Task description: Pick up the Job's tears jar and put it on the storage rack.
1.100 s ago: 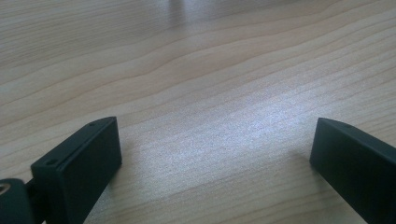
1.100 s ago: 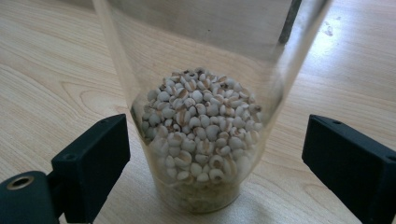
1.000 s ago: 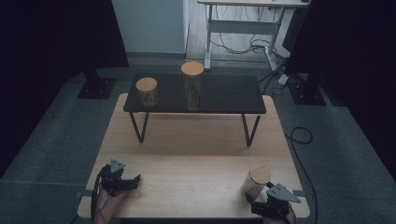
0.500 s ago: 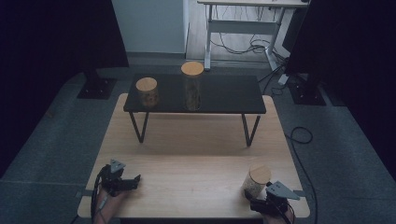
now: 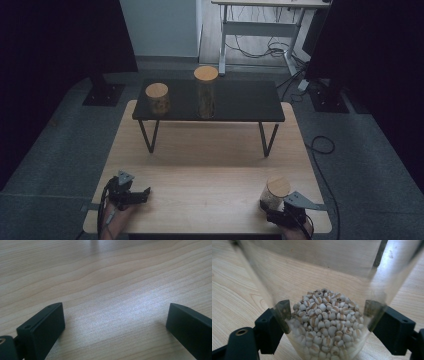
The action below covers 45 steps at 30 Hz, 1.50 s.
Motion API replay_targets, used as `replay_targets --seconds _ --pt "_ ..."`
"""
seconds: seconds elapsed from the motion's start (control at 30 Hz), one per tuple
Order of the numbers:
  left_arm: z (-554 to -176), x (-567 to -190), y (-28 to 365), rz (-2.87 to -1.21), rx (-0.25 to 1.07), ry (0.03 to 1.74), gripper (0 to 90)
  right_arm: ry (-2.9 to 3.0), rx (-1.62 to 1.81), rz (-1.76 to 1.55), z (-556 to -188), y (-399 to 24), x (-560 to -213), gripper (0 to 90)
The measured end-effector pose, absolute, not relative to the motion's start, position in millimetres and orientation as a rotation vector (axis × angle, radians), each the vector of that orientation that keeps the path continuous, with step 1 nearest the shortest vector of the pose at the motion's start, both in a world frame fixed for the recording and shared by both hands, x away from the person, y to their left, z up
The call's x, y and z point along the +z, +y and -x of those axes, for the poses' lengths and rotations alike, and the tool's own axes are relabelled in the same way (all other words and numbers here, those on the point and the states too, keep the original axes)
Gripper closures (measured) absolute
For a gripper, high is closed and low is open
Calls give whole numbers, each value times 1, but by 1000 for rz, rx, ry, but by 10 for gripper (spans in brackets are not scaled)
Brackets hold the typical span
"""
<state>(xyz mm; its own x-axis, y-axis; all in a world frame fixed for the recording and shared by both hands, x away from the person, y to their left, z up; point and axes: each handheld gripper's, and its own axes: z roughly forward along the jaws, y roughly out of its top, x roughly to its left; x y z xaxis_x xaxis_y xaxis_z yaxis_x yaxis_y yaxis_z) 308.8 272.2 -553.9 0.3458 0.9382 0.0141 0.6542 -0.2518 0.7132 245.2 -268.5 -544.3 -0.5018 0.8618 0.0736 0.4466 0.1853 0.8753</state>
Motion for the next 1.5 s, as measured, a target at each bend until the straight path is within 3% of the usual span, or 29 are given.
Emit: replay_targets --seconds 0.23,1.5 --pt "-309 -554 272 -1998 597 1385 16 2025 1248 -1219 -244 -266 -543 236" --pt "-309 -554 272 -2000 596 1382 17 1955 1196 -1224 -242 -249 -523 244"
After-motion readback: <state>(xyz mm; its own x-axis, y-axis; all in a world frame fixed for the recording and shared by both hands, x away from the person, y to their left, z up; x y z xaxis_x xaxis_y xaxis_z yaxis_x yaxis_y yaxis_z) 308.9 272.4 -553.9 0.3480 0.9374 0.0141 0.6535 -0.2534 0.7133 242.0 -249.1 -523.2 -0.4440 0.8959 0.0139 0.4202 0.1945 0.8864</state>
